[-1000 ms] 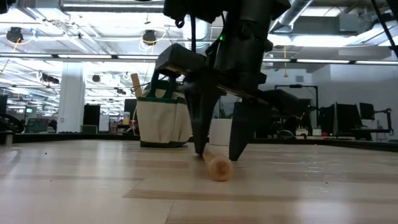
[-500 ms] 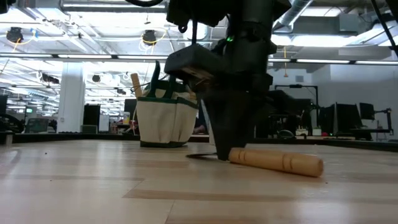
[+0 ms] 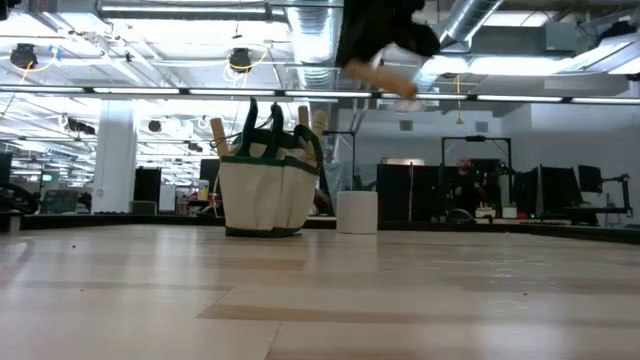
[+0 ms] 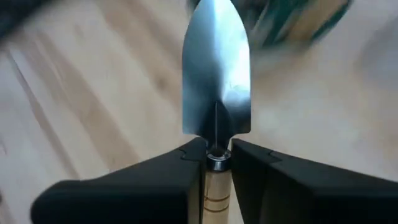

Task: Pick & Place Garden tools in Gardening bag
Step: Put the light brown trowel into the pocket of the white gardening bag

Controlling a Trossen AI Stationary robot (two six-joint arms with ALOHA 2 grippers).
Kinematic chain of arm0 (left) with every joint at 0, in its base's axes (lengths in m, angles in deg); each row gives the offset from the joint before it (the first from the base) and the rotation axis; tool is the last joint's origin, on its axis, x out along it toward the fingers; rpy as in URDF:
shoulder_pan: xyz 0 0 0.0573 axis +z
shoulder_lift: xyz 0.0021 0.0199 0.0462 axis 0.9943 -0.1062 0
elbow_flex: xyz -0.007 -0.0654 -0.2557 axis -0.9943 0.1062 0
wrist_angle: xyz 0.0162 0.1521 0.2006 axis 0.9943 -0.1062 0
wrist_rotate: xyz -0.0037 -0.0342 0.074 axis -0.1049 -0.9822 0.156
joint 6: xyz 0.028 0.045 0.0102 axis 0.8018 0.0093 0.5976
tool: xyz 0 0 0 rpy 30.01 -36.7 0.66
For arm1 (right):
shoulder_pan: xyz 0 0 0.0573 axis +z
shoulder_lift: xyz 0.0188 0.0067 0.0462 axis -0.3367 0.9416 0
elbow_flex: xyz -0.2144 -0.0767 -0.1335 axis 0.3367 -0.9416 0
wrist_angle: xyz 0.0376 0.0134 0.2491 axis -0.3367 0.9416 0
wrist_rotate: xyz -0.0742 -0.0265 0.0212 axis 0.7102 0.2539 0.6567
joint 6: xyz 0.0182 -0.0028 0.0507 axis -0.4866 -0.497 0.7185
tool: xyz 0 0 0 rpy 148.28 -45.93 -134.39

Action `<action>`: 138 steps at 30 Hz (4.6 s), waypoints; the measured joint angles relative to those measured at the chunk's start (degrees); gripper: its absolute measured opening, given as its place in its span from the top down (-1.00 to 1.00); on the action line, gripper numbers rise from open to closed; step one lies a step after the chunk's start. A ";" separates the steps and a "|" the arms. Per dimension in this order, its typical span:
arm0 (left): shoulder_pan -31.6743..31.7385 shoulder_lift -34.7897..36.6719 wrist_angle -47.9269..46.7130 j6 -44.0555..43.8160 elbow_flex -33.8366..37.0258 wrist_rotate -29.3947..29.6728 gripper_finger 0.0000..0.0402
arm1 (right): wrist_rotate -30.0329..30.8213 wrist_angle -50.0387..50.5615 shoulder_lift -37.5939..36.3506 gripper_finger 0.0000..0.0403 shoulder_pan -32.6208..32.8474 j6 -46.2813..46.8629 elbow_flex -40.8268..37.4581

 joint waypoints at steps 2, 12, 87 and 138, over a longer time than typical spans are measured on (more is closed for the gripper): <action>1.13 0.00 0.03 -0.01 0.00 0.02 0.34 | 2.91 -1.20 -4.13 0.81 -2.80 -7.79 0.03; 10.50 0.00 1.28 -0.17 0.00 0.26 0.41 | -9.90 -19.20 -16.73 0.81 -27.22 -49.59 0.04; 33.89 -0.02 7.81 -6.67 0.00 -2.12 0.42 | -55.57 -104.77 19.42 0.81 -44.28 -27.98 -19.78; 66.10 -14.82 -5.61 -21.16 17.49 -24.07 1.00 | -33.11 -96.86 19.42 0.81 -39.79 -32.42 -19.82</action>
